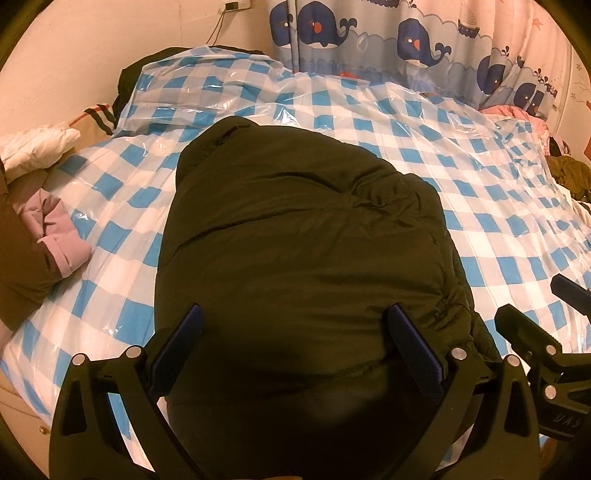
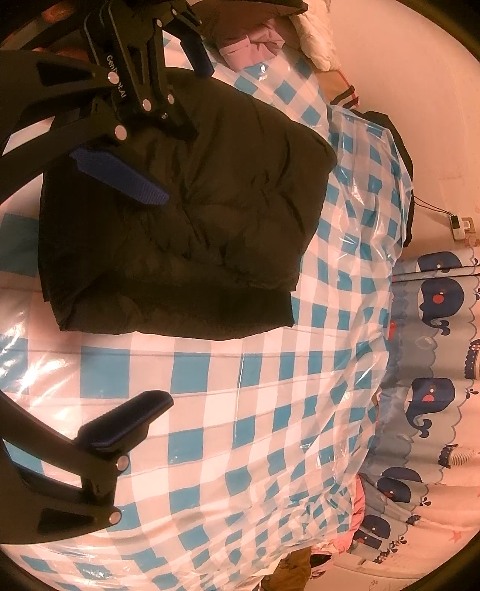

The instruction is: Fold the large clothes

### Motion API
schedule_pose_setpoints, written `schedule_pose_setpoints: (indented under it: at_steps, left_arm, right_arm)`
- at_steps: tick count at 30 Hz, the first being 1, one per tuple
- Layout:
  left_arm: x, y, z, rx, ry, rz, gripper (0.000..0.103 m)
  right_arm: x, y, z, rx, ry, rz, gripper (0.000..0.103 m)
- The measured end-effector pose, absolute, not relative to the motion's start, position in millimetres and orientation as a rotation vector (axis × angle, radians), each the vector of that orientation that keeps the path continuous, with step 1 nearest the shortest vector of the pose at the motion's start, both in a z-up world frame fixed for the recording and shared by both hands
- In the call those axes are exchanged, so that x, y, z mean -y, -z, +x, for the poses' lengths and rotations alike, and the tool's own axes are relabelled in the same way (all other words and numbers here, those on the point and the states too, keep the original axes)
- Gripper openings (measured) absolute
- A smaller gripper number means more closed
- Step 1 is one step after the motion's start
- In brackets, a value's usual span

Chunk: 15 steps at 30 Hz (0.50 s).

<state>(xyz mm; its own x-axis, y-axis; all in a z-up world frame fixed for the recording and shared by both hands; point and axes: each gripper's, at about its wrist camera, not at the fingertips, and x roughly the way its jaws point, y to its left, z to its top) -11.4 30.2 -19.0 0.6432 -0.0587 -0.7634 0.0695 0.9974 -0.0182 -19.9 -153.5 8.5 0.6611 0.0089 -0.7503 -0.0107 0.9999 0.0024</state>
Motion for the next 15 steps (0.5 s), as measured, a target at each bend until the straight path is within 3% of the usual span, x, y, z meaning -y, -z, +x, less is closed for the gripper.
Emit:
schedule_pose_setpoints:
  at_steps: [15]
  left_arm:
    - [-53, 25, -12, -0.873, 0.059, -0.016, 0.096]
  right_arm:
    - [151, -6, -21, -0.85, -0.01, 0.003, 0.097]
